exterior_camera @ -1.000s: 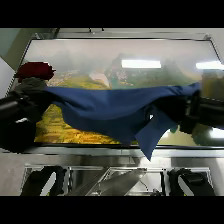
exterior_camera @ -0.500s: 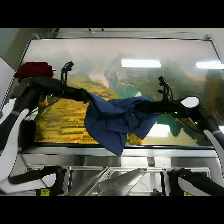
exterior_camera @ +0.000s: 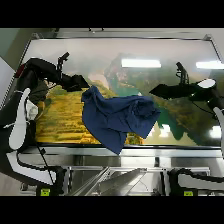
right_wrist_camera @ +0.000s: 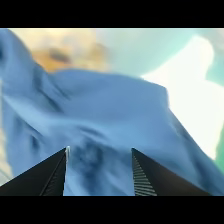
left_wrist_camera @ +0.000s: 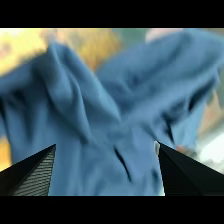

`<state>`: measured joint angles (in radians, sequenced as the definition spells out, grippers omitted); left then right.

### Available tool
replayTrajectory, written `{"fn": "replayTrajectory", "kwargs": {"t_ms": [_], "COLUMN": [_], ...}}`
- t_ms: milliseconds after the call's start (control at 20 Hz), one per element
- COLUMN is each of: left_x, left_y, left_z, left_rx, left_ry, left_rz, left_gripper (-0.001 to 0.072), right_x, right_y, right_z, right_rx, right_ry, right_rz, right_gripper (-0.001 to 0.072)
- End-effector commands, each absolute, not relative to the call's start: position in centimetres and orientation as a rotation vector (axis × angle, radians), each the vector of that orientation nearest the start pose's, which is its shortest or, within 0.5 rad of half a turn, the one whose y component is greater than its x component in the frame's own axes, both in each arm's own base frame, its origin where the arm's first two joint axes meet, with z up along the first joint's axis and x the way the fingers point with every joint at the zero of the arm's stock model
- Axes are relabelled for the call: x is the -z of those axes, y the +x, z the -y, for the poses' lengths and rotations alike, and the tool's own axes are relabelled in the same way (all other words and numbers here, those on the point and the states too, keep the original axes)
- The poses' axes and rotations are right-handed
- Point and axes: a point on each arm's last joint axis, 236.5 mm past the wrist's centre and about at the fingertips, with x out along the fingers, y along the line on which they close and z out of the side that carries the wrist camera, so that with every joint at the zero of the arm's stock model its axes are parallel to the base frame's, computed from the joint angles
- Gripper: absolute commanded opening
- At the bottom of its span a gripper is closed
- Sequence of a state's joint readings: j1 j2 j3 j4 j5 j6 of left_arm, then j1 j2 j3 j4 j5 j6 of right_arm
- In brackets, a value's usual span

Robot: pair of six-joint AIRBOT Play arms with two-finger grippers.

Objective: Fold the shirts.

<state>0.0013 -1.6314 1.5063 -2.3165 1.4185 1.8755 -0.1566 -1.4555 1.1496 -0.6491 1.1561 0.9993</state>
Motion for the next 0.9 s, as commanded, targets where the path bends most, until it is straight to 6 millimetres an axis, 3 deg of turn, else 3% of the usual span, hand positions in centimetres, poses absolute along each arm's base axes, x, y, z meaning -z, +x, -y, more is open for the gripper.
{"fn": "replayTrajectory", "kwargs": {"t_ms": [0, 200, 300, 400, 450, 650, 850], "left_x": [-1.5, 4.4, 6.5, 7.9, 8.5, 9.8, 11.5], "left_y": [33.1, 20.9, 16.6, 13.5, 12.9, 14.6, 15.3], "left_z": [17.3, 21.0, 22.1, 23.3, 23.9, 26.6, 28.5], "left_rx": [0.707, 0.648, 0.607, 0.599, 0.595, 0.577, 0.613], "left_ry": [-0.440, -0.445, -0.421, -0.369, -0.346, -0.349, -0.277], "left_rz": [-1.555, -1.738, -1.800, -1.817, -1.794, -1.695, -1.734], "left_gripper": [0.0707, 0.0707, 0.0707, 0.0707, 0.0707, 0.0706, 0.0706], "right_x": [0.3, 3.9, 5.4, 5.8, 6.0, 7.7, 9.5], "right_y": [38.0, 34.0, 33.1, 33.3, 33.2, 31.8, 29.6], "right_z": [-7.3, -10.9, -10.8, -10.4, -10.0, -7.8, -7.8], "right_rx": [-0.582, -0.657, -0.629, -0.589, -0.569, -0.439, -0.407], "right_ry": [0.483, 0.512, 0.467, 0.481, 0.483, 0.464, 0.500], "right_rz": [-1.291, -1.398, -1.434, -1.439, -1.453, -1.550, -1.608], "right_gripper": [0.0466, 0.0465, 0.0465, 0.0465, 0.0465, 0.0465, 0.0465]}}
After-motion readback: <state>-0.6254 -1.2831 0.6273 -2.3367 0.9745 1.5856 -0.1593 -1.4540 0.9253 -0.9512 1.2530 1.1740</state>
